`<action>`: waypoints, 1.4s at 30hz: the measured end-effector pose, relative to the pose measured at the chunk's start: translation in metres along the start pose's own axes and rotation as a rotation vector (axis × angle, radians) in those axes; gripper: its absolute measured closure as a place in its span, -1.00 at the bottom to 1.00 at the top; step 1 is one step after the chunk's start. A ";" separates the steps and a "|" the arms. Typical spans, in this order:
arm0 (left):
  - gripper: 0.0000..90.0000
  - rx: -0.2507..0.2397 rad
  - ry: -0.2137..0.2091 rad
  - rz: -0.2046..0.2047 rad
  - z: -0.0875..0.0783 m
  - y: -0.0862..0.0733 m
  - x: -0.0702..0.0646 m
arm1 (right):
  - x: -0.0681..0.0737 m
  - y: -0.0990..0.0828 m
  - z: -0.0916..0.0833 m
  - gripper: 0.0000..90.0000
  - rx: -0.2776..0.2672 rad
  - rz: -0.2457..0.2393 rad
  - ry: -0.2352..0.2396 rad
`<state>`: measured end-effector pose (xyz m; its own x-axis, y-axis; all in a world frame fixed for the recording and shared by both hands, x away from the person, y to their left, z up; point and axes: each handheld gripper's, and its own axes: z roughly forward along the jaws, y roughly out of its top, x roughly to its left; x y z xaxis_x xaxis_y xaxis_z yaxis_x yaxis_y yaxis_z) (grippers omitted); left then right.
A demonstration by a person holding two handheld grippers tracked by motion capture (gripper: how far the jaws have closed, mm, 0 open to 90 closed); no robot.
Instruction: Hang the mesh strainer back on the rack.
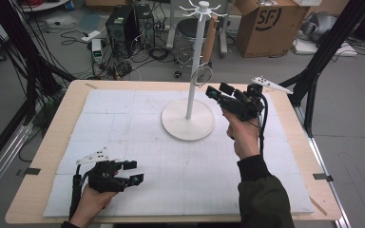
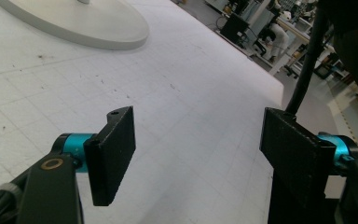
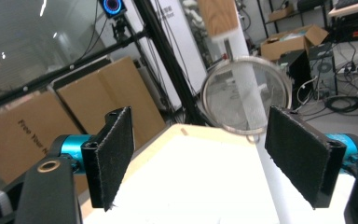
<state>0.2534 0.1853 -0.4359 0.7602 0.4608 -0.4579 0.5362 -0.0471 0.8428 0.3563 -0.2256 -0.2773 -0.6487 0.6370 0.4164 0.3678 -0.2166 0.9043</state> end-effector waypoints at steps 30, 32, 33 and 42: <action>-0.40 -0.009 0.006 -0.002 0.006 0.000 0.000 | -0.017 -0.058 -0.030 -0.58 0.118 0.011 -0.008; -0.40 -0.012 0.007 -0.003 0.006 0.000 0.000 | -0.016 -0.061 -0.032 -0.58 0.122 0.000 0.000; -0.40 -0.012 0.010 -0.004 0.006 0.000 0.001 | -0.015 -0.063 -0.032 -0.58 0.130 0.000 0.001; -0.40 -0.008 0.011 -0.008 0.006 0.000 0.001 | -0.018 -0.082 -0.035 -0.58 0.212 -0.039 -0.023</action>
<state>0.2568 0.1804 -0.4380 0.7520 0.4707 -0.4615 0.5391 -0.0363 0.8415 0.3149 -0.2450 -0.3560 -0.6507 0.6591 0.3771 0.4762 -0.0327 0.8788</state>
